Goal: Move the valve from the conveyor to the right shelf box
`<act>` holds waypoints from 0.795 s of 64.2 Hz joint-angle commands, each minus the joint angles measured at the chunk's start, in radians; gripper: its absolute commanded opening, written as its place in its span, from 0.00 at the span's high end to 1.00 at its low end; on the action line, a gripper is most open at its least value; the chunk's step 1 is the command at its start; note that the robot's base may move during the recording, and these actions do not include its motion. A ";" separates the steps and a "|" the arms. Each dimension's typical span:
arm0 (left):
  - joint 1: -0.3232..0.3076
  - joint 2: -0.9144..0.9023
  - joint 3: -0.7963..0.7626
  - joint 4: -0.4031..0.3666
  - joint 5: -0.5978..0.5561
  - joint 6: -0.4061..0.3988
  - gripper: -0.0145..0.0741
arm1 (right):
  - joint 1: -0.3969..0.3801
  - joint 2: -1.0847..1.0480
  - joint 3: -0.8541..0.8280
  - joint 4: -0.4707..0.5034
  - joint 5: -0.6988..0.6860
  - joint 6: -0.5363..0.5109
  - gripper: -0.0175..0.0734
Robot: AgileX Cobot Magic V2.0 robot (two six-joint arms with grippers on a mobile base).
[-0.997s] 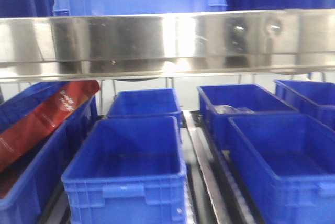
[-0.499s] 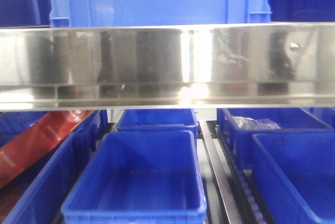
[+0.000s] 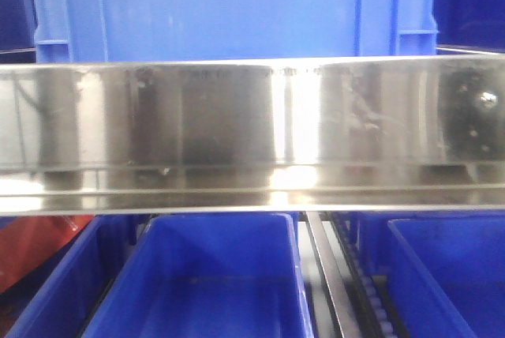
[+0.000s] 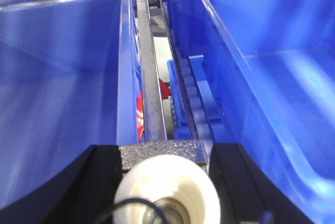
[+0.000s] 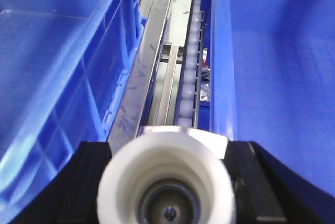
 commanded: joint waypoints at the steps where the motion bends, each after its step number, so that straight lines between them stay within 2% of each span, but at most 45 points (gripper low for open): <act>1: -0.003 -0.011 -0.011 -0.007 -0.051 -0.008 0.96 | -0.001 -0.012 -0.019 -0.009 -0.064 -0.006 0.98; 51: -0.003 -0.011 -0.011 -0.007 -0.051 -0.008 0.96 | -0.001 -0.012 -0.019 -0.009 -0.064 -0.006 0.98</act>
